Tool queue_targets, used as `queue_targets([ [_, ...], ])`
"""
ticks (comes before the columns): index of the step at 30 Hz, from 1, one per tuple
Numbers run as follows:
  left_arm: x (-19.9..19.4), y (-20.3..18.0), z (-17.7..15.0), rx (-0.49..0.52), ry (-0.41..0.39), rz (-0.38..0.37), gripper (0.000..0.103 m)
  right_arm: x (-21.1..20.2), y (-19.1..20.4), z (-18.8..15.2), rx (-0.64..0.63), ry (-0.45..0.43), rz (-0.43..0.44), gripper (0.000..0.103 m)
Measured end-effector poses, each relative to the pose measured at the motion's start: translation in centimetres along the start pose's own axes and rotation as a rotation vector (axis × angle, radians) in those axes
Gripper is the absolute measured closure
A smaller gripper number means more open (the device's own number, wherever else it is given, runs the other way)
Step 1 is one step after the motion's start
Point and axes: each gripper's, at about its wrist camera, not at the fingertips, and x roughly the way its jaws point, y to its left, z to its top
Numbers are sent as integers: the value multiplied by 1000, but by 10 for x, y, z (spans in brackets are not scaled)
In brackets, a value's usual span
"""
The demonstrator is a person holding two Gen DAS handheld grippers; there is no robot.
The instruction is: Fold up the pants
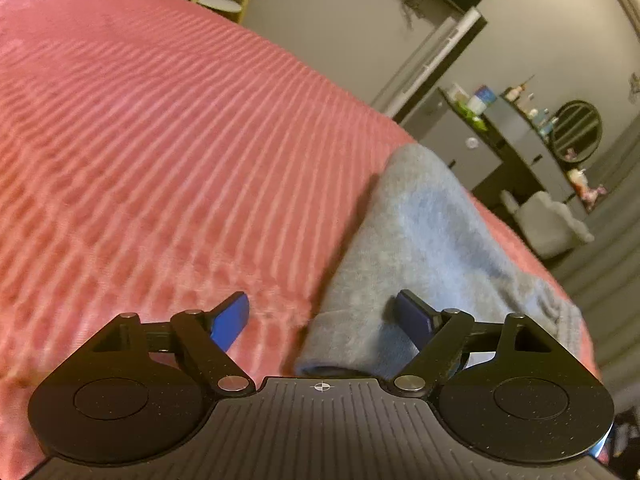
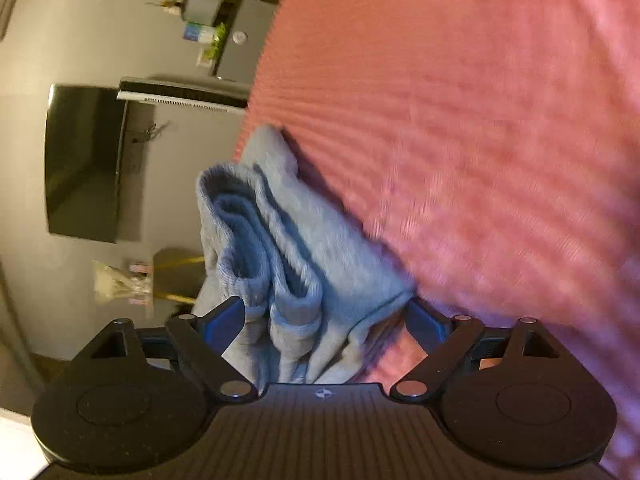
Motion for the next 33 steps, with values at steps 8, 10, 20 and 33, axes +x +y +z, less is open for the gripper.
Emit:
queue_targets([
  [8, 6, 4, -4, 0, 31, -11, 18, 7, 7, 3, -44, -30, 39, 15],
  [10, 4, 1, -5, 16, 11, 15, 17, 9, 10, 4, -50, -20, 44, 8],
  [20, -6, -10, -20, 68, 6, 53, 17, 4, 53, -13, -394, -115, 16, 47],
  [33, -37, -39, -49, 220, -62, 219, 8, -21, 76, -64, -819, -172, -231, 14],
])
